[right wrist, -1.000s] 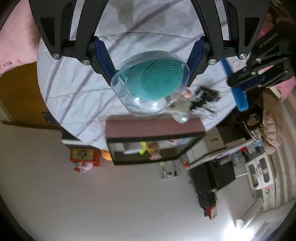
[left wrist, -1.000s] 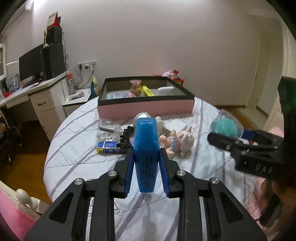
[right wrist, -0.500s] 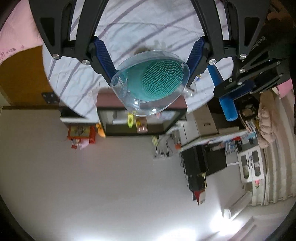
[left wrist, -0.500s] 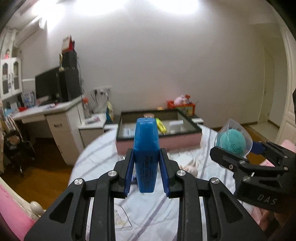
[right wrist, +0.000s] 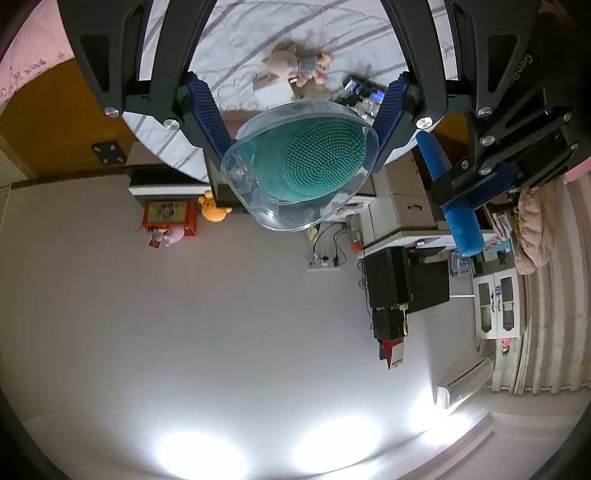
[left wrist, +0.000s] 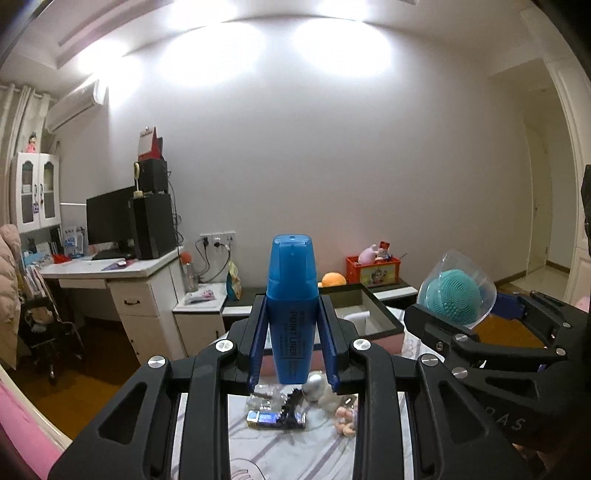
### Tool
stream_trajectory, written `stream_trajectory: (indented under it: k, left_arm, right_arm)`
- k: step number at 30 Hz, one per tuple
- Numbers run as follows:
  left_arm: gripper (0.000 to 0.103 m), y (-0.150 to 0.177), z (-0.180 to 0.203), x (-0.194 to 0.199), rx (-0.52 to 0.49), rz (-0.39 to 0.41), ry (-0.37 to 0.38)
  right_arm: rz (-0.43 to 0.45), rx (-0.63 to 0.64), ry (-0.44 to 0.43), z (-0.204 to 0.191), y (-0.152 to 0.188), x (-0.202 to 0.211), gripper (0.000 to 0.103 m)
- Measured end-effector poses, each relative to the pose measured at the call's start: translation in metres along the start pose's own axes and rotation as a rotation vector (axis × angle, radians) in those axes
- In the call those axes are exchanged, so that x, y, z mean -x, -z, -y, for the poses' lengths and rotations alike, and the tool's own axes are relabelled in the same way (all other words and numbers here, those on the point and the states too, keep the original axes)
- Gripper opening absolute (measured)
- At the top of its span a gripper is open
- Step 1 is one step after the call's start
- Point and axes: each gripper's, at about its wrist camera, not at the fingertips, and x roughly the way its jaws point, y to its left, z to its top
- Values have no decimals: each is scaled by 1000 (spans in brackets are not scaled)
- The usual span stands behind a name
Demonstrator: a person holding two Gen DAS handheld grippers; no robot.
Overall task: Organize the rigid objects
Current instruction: 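Carry highlighter and teal brush case into the pink box and open both tools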
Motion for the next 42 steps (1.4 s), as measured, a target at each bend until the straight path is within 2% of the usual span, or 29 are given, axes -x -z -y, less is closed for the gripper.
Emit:
stream_trajectory:
  k: [16,22,28,34,42]
  left_arm:
    - [27,-20,3,-25,-29,71,-32]
    - [27,-25,3,-52,-35,73,-35]
    - [27,-27,7,-86,-50,50,-39]
    - [27,-25,7,-154,-67,-37,-29]
    - [27,14,11,-248,-60,-246,-3]
  right_arm:
    - [47,13,7,0,-21,-22,74]
    - [49,21,20,5,-28,-43,74]
    - [30,31,28,18,-40,-82,74]
    - [-32,50,62,32,-43,-141,74]
    - [-220,43,83,56,-11,-225,74]
